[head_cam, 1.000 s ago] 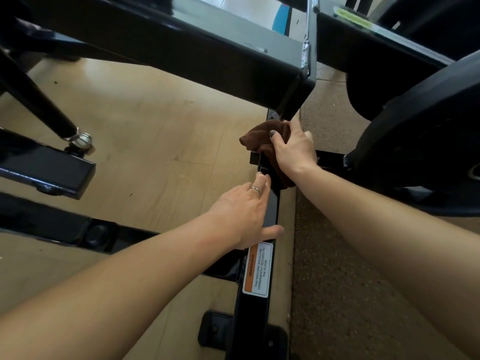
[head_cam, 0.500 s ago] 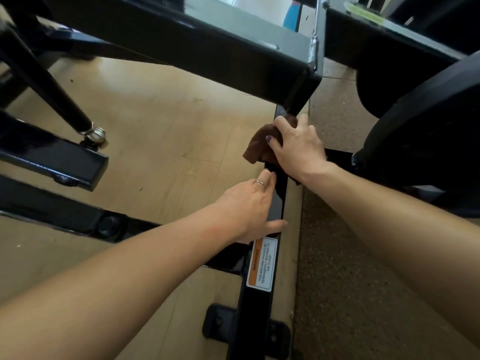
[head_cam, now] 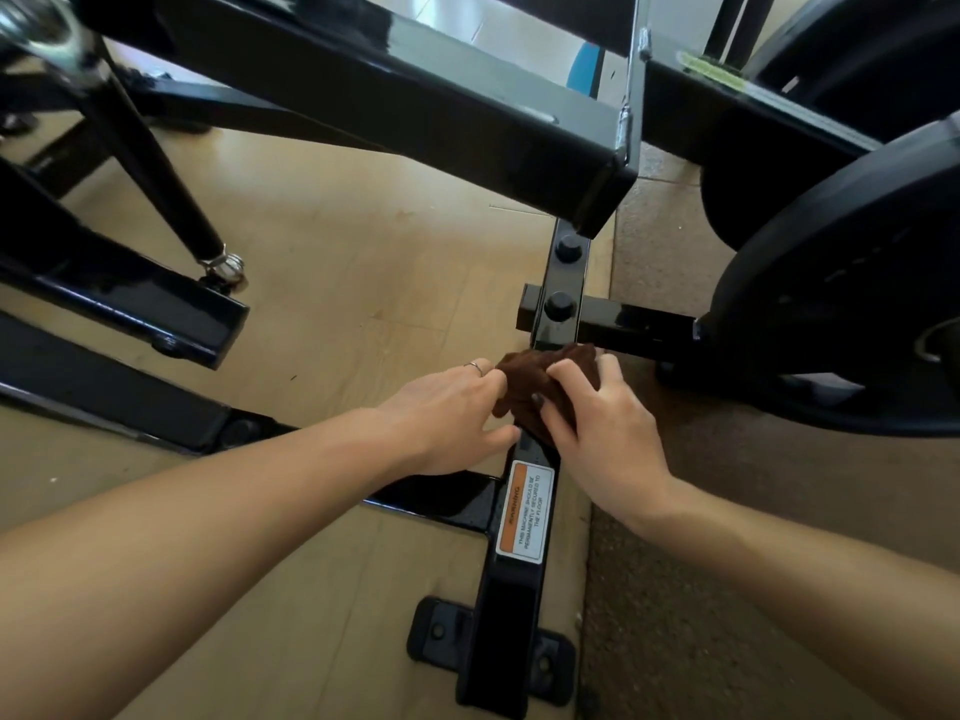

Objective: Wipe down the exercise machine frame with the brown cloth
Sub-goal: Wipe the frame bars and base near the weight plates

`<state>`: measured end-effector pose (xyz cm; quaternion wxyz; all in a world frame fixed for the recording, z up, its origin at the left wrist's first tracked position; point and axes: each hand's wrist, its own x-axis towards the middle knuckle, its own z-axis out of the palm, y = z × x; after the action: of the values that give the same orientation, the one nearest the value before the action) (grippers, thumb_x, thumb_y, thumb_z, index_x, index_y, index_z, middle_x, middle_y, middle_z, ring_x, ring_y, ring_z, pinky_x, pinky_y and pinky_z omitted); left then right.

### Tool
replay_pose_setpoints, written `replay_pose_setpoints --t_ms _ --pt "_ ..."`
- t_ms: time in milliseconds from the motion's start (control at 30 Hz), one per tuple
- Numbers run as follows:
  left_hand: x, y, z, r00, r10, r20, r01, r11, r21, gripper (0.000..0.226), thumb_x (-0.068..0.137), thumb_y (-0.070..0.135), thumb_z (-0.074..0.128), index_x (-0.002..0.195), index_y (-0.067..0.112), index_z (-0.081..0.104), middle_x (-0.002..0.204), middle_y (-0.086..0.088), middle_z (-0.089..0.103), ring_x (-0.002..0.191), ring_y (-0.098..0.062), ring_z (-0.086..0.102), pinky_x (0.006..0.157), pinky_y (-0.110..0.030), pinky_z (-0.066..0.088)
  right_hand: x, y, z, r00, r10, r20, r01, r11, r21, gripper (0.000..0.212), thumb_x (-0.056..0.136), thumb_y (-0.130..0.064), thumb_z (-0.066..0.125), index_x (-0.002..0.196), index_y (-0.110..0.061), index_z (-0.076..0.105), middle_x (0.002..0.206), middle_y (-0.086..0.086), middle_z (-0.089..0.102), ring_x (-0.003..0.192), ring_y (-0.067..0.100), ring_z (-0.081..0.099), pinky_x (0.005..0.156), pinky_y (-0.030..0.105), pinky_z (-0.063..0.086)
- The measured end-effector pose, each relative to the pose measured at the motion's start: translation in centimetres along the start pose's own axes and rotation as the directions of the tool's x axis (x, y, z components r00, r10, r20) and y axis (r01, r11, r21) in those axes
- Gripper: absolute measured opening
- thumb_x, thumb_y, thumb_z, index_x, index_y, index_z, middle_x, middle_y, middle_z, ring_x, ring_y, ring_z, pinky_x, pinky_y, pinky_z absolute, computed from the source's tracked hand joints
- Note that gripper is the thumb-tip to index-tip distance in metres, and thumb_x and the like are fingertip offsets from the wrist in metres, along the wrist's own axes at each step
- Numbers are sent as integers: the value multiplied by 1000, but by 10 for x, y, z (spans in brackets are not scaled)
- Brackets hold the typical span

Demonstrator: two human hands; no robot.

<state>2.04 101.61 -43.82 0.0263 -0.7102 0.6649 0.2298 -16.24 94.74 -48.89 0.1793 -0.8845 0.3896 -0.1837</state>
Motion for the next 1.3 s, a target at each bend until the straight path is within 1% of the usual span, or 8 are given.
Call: replay_pose_setpoints --t_ms 167,367,567,733,800,900,1133,1300 --pt "10 5 5 997 -57 -52 52 994 -95 34 100 49 52 120 21 47 120 0 53 100 -17 57 86 -38 53 30 15 1 1000 -9 2 10 999 -44 30 103 -40 53 130 -28 47 123 8 46 103 23 56 79 40 56" --pt "14 3 12 990 -126 -59 108 962 -250 48 102 47 50 142 22 40 145 -4 48 127 -24 54 103 -47 48 74 26 9 998 63 -10 -64 991 -119 34 107 -41 48 136 -24 46 130 15 44 112 32 52 75 38 45" --pt "7 -8 11 962 -254 -103 180 869 -461 58 106 46 42 155 22 23 156 -13 36 140 -29 43 116 -52 35 24 9 5 1000 -9 29 11 997 -77 29 104 -39 50 130 -27 46 122 9 45 105 24 52 75 36 48" --pt "-9 0 19 990 -110 -91 58 891 -451 50 108 49 32 156 39 22 154 -1 32 136 -23 42 116 -44 35 -48 -17 -2 990 -68 125 73 997 -40 31 102 -42 48 129 -27 46 117 5 43 100 19 51 72 33 55" --pt "-16 3 26 995 -74 -62 40 897 -439 47 109 46 31 156 39 26 153 1 34 137 -19 42 113 -37 35 -68 -25 -2 986 -48 157 57 997 -57 34 102 -42 49 132 -26 46 118 7 44 100 20 52 72 36 58" --pt "-25 7 33 998 -56 -1 51 905 -423 46 110 46 30 154 36 32 152 2 37 133 -18 44 113 -38 38 -93 -37 -4 982 -60 180 69 997 -45 35 101 -41 49 132 -26 47 120 8 47 100 19 53 72 34 59" --pt "-39 9 39 998 50 -26 -54 968 -245 44 109 40 37 152 32 35 152 8 38 129 -16 48 102 -33 43 -147 -48 -10 918 -255 304 273 962 -17 41 94 -39 63 130 -24 52 113 7 51 87 18 55 61 30 57" --pt "-37 3 34 998 0 -60 -14 973 -232 46 109 36 38 154 30 32 156 5 37 133 -17 47 102 -33 41 -131 -33 -25 859 -366 358 351 930 107 39 102 -51 45 136 -32 45 125 2 46 100 14 52 77 28 56"
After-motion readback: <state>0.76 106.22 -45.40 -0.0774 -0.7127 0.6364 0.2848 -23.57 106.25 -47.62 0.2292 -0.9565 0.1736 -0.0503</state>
